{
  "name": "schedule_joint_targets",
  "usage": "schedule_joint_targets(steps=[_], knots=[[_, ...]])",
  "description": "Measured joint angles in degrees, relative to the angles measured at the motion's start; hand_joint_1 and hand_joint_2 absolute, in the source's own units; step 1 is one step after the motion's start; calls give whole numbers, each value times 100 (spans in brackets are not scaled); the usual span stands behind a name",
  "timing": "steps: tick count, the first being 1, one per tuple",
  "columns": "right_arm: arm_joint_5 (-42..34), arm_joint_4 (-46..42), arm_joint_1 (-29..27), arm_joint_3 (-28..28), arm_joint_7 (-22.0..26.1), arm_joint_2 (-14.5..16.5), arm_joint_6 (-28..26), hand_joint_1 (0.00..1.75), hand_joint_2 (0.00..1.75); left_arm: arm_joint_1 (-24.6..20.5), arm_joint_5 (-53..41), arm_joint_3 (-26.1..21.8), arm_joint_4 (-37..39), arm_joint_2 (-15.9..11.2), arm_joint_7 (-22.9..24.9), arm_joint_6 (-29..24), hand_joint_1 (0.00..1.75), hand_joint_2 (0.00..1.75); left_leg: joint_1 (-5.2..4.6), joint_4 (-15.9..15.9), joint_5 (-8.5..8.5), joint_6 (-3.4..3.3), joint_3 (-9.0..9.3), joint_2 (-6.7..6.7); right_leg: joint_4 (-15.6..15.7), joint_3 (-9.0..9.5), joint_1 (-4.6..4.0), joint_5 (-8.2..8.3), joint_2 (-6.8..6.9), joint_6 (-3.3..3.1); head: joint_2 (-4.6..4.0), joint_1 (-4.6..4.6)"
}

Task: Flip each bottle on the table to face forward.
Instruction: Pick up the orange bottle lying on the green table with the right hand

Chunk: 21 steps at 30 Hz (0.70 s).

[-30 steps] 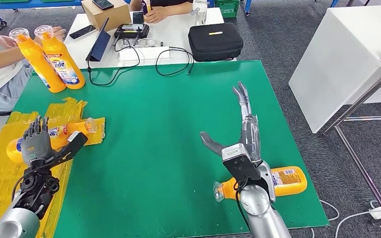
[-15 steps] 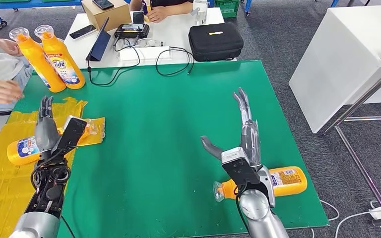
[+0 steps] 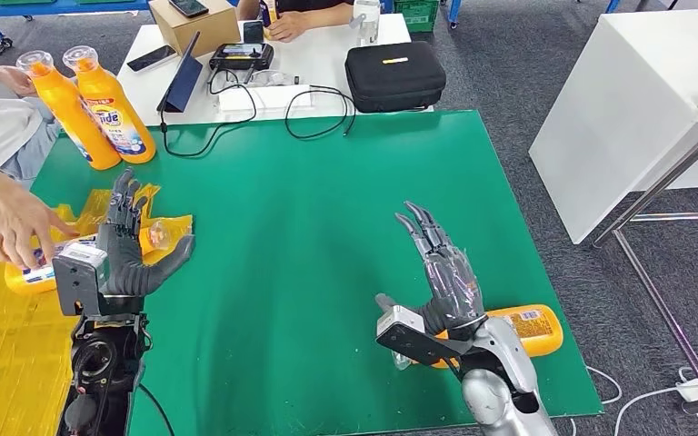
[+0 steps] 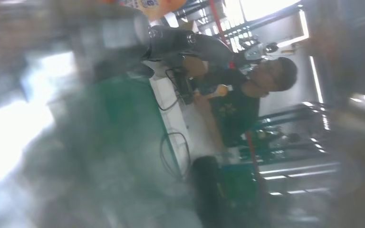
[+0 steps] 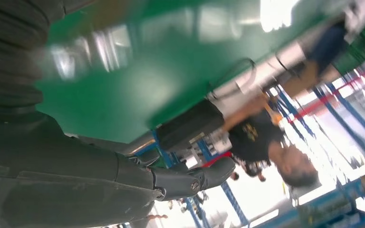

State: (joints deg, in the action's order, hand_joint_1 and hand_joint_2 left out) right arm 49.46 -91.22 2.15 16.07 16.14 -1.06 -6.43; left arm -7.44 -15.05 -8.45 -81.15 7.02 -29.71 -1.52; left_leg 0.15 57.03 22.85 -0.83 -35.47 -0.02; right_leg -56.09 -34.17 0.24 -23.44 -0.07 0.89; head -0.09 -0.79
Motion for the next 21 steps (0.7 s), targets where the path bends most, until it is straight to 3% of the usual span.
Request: schedule_joint_targets(steps=[7,13,17,21], knots=[[-123,-180,-333,74,-22,-1079,691,0,175,273,317,-29,-233,69,-52,70,0,175,-2,2,-1,-1,0,-19,1,6,2,-5,13,8,1,1],[-284,-283,-464,23,69,-1310,777,0,175,295,404,-67,-232,70,-73,101,0,175,-3,3,0,-2,-1,-20,1,6,4,-5,14,8,1,2],[-475,-635,-1089,-357,161,-1933,891,0,175,267,612,-210,-172,105,-116,151,0,175,-7,2,9,-14,-1,-18,2,3,9,-7,12,11,-1,0],[-391,-631,-1355,-619,10,-2165,856,0,175,213,709,-257,-99,144,-117,153,0,175,-6,2,9,-15,0,-18,2,4,8,-7,12,11,1,-1]])
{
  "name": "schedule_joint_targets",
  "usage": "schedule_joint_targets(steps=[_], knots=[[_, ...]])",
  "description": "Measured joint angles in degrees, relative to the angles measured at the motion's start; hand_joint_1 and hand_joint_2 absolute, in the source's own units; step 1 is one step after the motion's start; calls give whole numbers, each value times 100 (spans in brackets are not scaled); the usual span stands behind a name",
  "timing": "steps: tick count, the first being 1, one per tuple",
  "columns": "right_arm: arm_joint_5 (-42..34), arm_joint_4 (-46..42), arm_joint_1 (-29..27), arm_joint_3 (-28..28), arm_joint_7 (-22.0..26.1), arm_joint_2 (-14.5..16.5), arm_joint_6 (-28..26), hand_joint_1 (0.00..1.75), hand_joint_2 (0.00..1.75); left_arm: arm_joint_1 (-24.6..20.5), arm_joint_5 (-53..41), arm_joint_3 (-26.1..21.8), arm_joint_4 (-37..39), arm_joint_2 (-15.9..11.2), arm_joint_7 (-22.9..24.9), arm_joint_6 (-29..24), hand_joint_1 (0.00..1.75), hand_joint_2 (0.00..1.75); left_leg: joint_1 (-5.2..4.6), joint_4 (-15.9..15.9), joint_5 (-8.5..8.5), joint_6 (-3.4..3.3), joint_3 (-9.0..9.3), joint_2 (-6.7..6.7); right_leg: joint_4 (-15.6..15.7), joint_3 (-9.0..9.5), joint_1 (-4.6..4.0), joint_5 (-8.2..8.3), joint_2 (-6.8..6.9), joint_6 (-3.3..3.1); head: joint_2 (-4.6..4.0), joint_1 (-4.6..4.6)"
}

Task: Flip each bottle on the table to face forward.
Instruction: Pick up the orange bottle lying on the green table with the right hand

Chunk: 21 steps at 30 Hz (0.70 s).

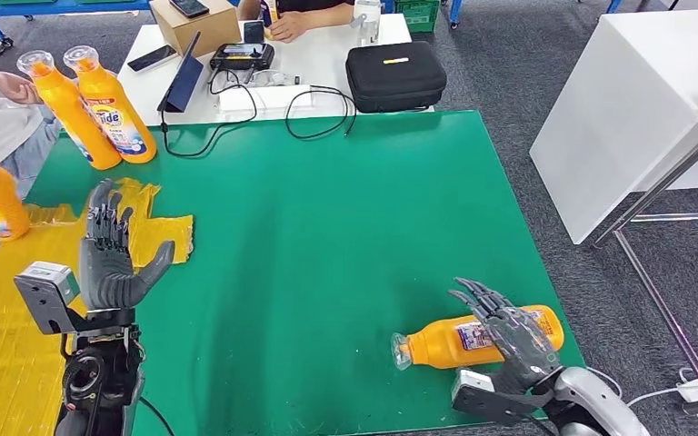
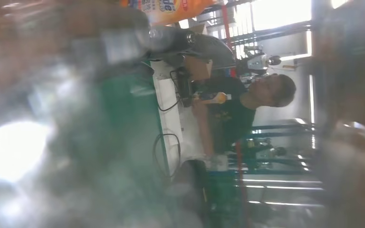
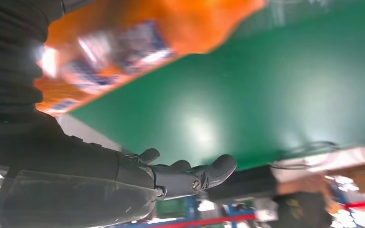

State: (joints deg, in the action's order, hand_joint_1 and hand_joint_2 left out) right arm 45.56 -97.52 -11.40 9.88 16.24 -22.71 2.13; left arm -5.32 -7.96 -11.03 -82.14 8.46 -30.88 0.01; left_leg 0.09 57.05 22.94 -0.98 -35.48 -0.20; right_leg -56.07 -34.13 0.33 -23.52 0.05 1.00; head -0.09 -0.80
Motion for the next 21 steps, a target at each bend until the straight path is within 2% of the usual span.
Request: schedule_joint_targets(steps=[6,13,21], knots=[[35,98,-135,-333,-60,-158,-21,0,175,-34,42,-5,106,26,0,8,0,175,0,0,0,0,1,1,0,0,1,0,-2,0,0,0],[165,444,-90,-631,-109,-164,13,0,175,-115,107,-8,256,50,0,14,0,175,0,0,0,0,1,1,0,1,0,0,-1,0,-1,0],[451,893,88,-671,-92,-109,27,0,175,-225,138,-8,425,75,2,16,0,175,0,0,-1,0,1,1,-1,1,0,0,-1,0,0,0]])
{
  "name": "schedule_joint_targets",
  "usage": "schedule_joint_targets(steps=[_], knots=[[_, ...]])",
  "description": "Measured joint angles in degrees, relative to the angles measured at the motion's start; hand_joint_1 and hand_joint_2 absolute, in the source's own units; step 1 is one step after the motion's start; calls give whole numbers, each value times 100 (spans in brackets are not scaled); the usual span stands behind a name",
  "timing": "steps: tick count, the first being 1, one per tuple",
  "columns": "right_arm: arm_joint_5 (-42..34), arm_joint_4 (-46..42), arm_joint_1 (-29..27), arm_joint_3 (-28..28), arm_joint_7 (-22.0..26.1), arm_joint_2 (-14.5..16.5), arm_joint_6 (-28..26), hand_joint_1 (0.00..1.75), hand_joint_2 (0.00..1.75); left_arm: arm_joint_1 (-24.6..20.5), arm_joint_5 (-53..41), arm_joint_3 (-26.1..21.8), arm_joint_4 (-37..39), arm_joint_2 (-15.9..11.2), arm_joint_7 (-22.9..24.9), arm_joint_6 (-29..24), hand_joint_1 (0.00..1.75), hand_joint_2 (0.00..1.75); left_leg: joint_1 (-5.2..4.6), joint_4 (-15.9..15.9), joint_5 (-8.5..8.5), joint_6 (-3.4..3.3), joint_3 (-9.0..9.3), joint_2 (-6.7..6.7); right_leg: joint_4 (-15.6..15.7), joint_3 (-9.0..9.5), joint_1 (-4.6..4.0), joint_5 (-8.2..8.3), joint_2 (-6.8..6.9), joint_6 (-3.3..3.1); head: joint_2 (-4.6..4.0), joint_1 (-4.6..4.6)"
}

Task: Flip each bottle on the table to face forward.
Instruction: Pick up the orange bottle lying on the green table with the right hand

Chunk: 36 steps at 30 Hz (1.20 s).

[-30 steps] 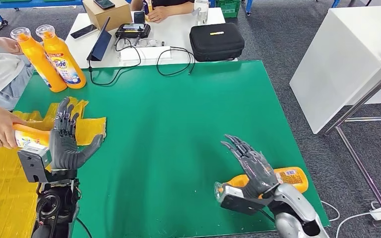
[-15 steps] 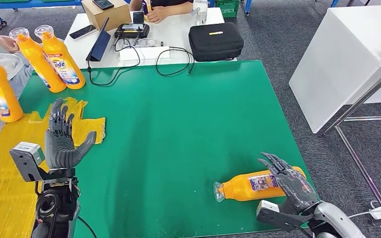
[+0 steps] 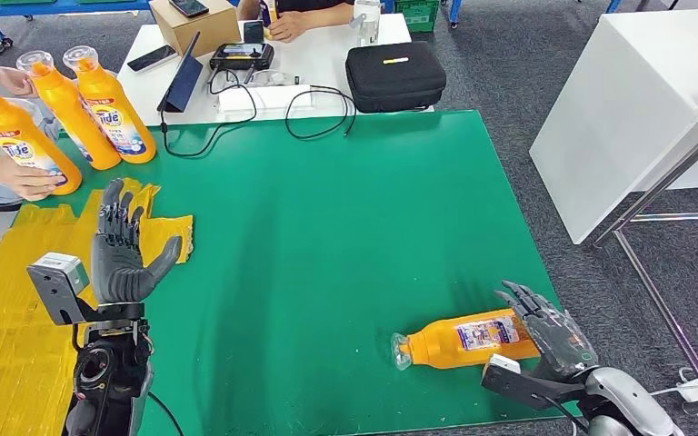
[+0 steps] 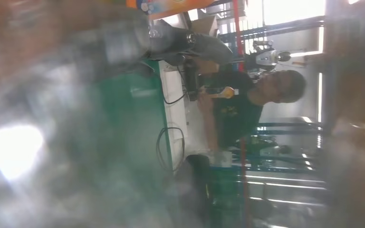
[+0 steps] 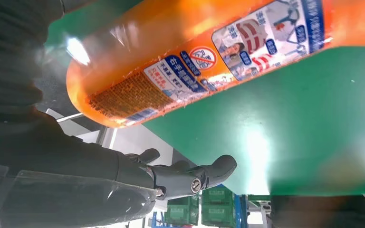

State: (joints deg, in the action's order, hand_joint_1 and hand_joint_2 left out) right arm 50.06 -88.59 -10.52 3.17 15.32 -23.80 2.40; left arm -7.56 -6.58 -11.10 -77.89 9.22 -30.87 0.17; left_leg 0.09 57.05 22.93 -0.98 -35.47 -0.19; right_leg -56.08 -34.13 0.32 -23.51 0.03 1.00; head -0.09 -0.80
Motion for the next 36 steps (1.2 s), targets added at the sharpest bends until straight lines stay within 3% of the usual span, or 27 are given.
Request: schedule_joint_targets(steps=[7,11,12,29,32,36], knots=[[68,261,56,61,0,13,27,5,175,-76,16,0,117,30,3,0,0,175,0,0,0,0,-1,0,0,0,0,0,0,0,0,0],[85,398,72,103,0,7,57,161,175,-97,22,0,178,37,3,0,0,175,0,0,0,0,-1,0,0,0,0,0,0,0,0,1],[91,426,76,114,0,1,68,170,175,-103,23,0,191,37,3,0,0,175,0,0,0,0,-1,0,0,0,0,0,0,0,0,1],[8,526,183,393,1,-472,188,175,175,-194,84,-1,446,38,2,1,0,175,-1,1,1,-1,8,1,2,13,1,0,0,1,-2,1],[51,573,308,433,51,-352,-47,175,175,-194,131,-2,454,39,24,81,0,175,0,0,1,-2,10,9,1,12,0,1,-4,1,-1,1],[114,676,546,481,119,90,-421,175,175,-192,132,-2,423,54,54,171,0,175,1,0,-2,0,14,18,0,10,-2,3,-7,-1,0,-1]])
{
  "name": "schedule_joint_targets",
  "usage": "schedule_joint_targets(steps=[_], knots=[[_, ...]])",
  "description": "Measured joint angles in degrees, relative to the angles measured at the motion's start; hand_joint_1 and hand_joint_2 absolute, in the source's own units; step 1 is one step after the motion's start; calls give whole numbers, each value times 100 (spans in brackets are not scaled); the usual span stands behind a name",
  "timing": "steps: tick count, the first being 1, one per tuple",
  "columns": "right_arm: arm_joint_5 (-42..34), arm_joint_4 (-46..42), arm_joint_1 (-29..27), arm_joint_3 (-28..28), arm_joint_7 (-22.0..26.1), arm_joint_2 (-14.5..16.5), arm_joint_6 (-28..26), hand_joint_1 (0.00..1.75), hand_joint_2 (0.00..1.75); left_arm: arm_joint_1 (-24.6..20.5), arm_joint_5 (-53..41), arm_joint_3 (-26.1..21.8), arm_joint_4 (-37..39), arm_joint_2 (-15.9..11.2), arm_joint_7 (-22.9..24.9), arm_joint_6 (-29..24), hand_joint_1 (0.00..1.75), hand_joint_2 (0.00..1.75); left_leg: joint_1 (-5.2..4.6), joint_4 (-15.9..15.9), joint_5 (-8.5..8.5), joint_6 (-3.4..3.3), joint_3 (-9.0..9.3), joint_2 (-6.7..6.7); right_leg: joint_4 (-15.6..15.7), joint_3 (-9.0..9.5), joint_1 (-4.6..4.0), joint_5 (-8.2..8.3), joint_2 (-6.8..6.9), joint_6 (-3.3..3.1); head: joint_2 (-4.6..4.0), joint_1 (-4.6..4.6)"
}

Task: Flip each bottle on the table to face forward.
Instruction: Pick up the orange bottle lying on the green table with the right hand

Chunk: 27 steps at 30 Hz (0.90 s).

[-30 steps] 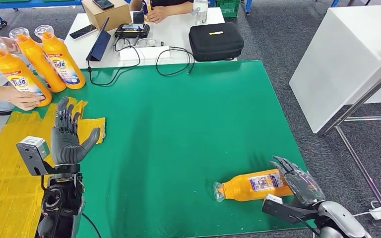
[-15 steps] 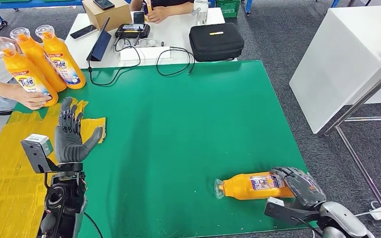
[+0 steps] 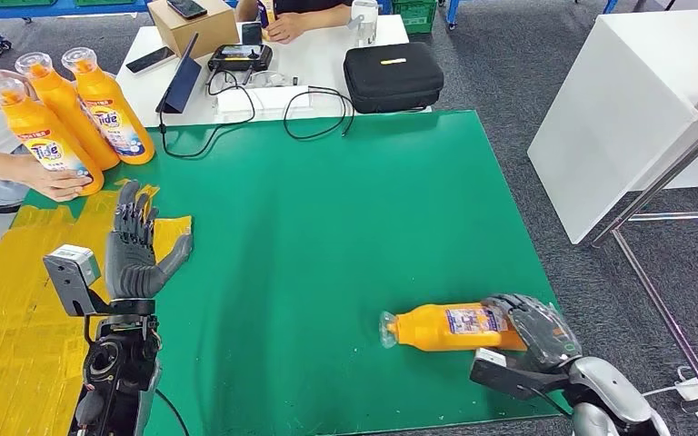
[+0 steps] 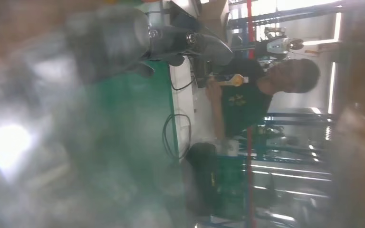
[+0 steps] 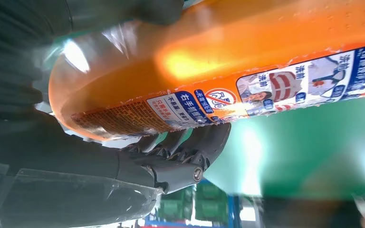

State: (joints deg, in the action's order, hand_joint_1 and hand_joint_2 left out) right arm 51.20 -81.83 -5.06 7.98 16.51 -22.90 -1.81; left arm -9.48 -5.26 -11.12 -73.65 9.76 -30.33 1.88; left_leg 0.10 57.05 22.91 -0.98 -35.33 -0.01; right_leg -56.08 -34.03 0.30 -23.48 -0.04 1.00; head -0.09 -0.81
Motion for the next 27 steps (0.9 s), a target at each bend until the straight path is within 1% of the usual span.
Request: schedule_joint_targets(steps=[2,7,9,11,13,16,19,23,27], knots=[[17,39,103,25,5,172,-45,175,175,1,-16,1,-26,11,9,2,0,175,2,0,-4,2,0,-6,-1,1,-3,0,3,0,-1,0],[-128,110,206,-9,125,437,-190,175,175,12,-19,7,-64,19,57,107,0,175,4,0,-5,3,-12,-16,-3,-1,-5,-2,6,1,0,2],[-407,119,275,-127,219,690,-372,175,175,42,-11,43,-131,19,132,282,0,175,3,0,-4,3,-16,-13,-3,-6,-5,-2,3,1,-1,1],[-754,117,398,-289,231,1042,-582,175,175,99,-107,169,-249,19,261,478,0,175,3,0,-3,3,-16,-9,-2,-11,-4,-2,1,1,-1,0],[-1045,113,523,-449,201,1392,-724,175,175,181,-353,400,-413,18,413,612,0,175,3,0,-4,4,-16,-13,-2,-12,-4,-2,4,1,-1,1],[-1249,111,651,-614,178,1845,-796,175,175,280,-715,900,-699,2,630,692,0,175,3,0,-4,4,-18,-19,-2,-10,-4,-3,8,1,-1,1],[-1369,131,729,-677,252,2244,-823,175,175,306,-733,1423,-906,-30,820,776,0,175,2,0,-4,4,-19,-18,-3,-10,-4,-3,7,1,0,1],[-1491,238,863,-668,346,2664,-806,175,175,309,-508,1895,-996,-72,929,878,0,175,3,-1,-4,4,-19,-18,-3,-10,-4,-3,7,1,0,2],[-1572,451,1046,-527,426,2992,-689,175,175,299,-368,2145,-999,-115,953,950,0,175,4,-1,-4,4,-18,-16,-3,-11,-5,-3,5,1,0,2]])
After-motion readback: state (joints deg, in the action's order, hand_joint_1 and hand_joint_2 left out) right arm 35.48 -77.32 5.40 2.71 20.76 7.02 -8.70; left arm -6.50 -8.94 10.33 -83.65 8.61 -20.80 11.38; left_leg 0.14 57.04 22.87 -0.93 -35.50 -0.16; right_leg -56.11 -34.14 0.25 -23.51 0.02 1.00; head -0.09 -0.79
